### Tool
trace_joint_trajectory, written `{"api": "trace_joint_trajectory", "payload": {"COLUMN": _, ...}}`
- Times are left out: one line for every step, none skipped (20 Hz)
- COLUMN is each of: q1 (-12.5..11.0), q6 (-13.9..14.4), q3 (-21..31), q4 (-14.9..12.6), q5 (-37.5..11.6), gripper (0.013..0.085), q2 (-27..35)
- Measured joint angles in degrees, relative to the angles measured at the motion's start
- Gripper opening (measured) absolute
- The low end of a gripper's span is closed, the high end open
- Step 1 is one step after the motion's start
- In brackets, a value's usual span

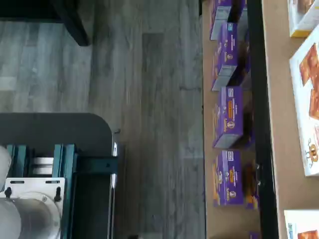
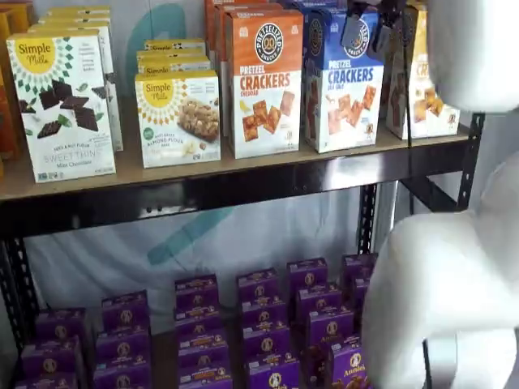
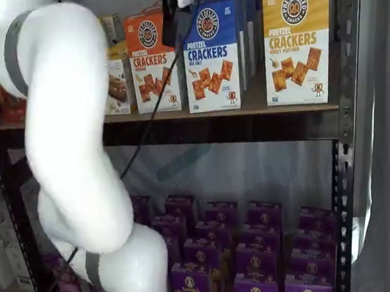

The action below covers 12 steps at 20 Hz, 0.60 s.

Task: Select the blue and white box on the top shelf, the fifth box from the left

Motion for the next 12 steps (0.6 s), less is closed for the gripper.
{"api": "trace_joint_trajectory", "payload": {"q1": 0.3, "q6": 0.1, "q3": -0.8, "q4": -0.6, "q5": 1.3, "gripper": 0.085, "q2": 0.6}}
{"api": "trace_joint_trajectory", "payload": {"q1": 0.9, "q6": 0.2, "q3": -1.6, "q4": -1.7, "q5": 3.3, "gripper": 0.085, "q2": 1.3}}
{"api": "trace_joint_trajectory", "payload": {"q1": 1.0, "q6": 0.2, "q3": -1.4, "q4": -2.0, "q5": 3.7, "gripper": 0.085, "q2": 1.3}}
{"api": "trace_joint_trajectory", "payload": {"q1": 1.0, "q6": 0.1, "q3": -0.9, "q4": -2.2, "q5": 3.8, "gripper": 0.085, "q2": 0.9}}
{"api": "trace_joint_trajectory", "payload": {"q1": 1.0, "q6": 0.1, "q3": -0.3, "q4": -2.2, "q5": 3.6, "gripper": 0.085, "q2": 0.5}}
{"api": "trace_joint_trajectory", "payload": {"q1": 0.9, "q6": 0.0, "q3": 0.3, "q4": -1.9, "q5": 3.3, "gripper": 0.085, "q2": 0.0}}
{"api": "trace_joint_trajectory", "payload": {"q1": 0.6, "q6": -0.1, "q3": 0.8, "q4": -1.4, "q5": 3.0, "gripper": 0.085, "q2": -0.4}}
{"api": "trace_joint_trajectory", "payload": {"q1": 0.2, "q6": -0.1, "q3": 1.0, "q4": -0.7, "q5": 2.8, "gripper": 0.085, "q2": -0.7}}
{"api": "trace_joint_trajectory", "payload": {"q1": -0.2, "q6": -0.2, "q3": 1.3, "q4": 0.1, "q5": 2.5, "gripper": 0.085, "q2": -1.1}}
{"api": "trace_joint_trajectory", "payload": {"q1": -0.9, "q6": -0.2, "q3": 1.5, "q4": 1.3, "q5": 1.9, "gripper": 0.085, "q2": -1.5}}
{"api": "trace_joint_trajectory", "payload": {"q1": -1.5, "q6": -0.3, "q3": 1.9, "q4": 2.4, "q5": 1.0, "gripper": 0.085, "q2": -2.1}}
{"api": "trace_joint_trajectory", "payload": {"q1": -2.4, "q6": -0.3, "q3": 2.6, "q4": 4.1, "q5": -0.6, "gripper": 0.085, "q2": -2.9}}
